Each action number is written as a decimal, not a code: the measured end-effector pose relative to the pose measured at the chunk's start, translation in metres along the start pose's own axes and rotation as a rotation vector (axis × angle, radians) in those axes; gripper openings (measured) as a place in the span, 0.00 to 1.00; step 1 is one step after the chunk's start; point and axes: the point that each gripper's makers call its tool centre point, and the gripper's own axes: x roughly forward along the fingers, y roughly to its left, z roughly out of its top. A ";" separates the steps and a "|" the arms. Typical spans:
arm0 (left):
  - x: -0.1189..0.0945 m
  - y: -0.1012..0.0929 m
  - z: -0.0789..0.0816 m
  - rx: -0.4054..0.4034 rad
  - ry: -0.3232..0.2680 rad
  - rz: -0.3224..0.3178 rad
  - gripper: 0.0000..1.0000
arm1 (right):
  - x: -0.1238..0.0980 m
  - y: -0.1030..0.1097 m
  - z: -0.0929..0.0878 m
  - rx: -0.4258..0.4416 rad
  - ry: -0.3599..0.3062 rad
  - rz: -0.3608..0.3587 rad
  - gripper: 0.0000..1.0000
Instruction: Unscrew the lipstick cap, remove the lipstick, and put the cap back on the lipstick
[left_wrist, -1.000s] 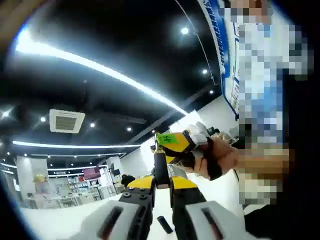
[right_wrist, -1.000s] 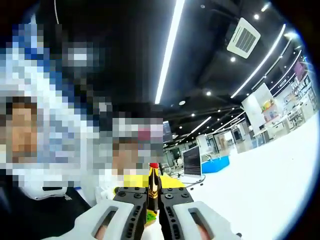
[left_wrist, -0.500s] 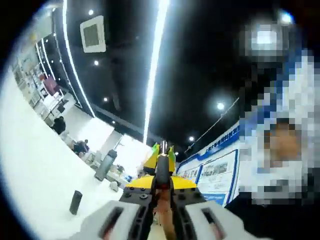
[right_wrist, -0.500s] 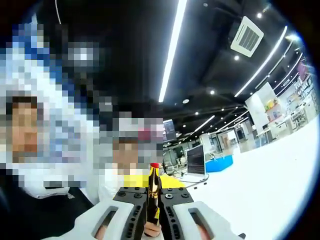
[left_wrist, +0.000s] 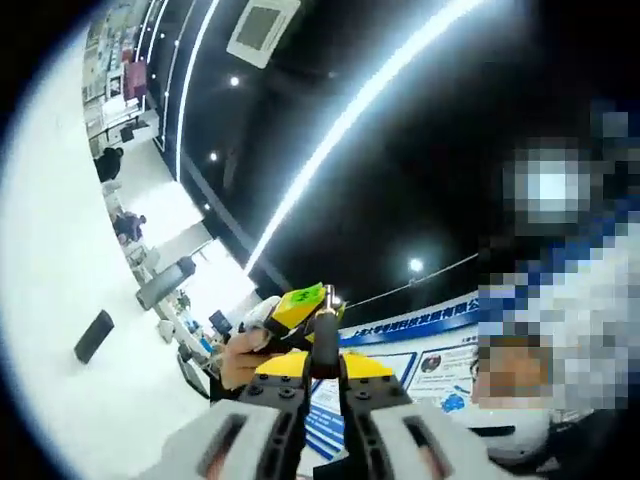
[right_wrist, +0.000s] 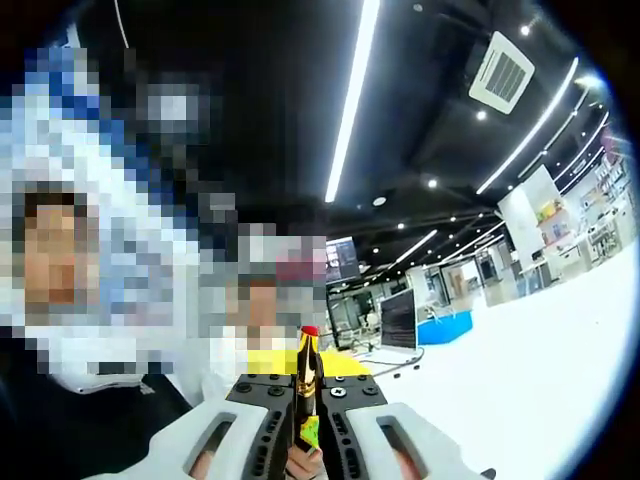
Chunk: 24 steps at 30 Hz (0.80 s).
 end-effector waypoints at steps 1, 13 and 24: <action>0.000 -0.001 0.000 0.005 0.001 0.001 0.13 | 0.000 0.000 0.000 0.001 0.000 0.000 0.05; -0.001 0.020 0.015 0.660 0.032 0.277 0.41 | -0.006 -0.010 0.007 -0.005 -0.024 -0.042 0.05; -0.002 0.014 0.022 1.482 0.243 0.549 0.24 | -0.012 -0.026 0.008 0.044 -0.037 -0.096 0.05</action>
